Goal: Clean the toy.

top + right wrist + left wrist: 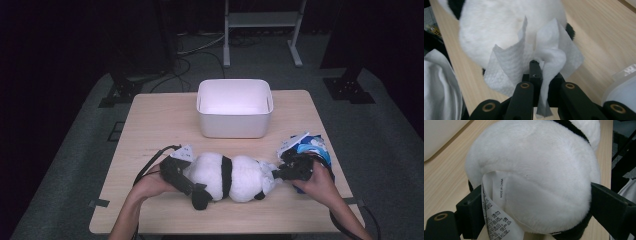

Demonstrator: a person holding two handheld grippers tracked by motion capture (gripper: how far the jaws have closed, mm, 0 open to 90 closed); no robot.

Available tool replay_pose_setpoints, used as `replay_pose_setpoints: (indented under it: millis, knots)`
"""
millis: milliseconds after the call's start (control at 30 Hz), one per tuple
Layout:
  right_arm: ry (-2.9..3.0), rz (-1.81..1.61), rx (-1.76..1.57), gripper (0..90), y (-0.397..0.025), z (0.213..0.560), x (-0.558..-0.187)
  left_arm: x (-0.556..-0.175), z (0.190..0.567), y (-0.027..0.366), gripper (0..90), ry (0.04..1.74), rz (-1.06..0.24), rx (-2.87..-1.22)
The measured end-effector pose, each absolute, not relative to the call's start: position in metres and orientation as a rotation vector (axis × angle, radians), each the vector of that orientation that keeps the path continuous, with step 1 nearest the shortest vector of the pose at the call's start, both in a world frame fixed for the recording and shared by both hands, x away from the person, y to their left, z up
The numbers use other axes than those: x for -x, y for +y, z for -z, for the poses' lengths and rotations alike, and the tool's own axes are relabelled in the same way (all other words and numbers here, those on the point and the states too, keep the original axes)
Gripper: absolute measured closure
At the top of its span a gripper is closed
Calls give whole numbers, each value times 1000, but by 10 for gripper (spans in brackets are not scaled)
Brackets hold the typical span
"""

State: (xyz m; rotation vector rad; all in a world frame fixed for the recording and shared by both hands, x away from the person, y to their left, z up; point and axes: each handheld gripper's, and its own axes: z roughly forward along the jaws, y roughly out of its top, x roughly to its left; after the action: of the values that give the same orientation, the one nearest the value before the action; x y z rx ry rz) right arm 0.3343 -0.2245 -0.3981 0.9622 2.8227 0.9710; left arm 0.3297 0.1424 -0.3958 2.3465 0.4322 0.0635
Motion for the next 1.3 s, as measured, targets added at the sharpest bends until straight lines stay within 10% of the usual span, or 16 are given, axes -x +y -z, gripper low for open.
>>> replay_pose_setpoints:
  millis: [1300]
  knots:
    - [2891,-940,-752,849,-134,363,-377,-324,398,139,93,403,-68,-2350]
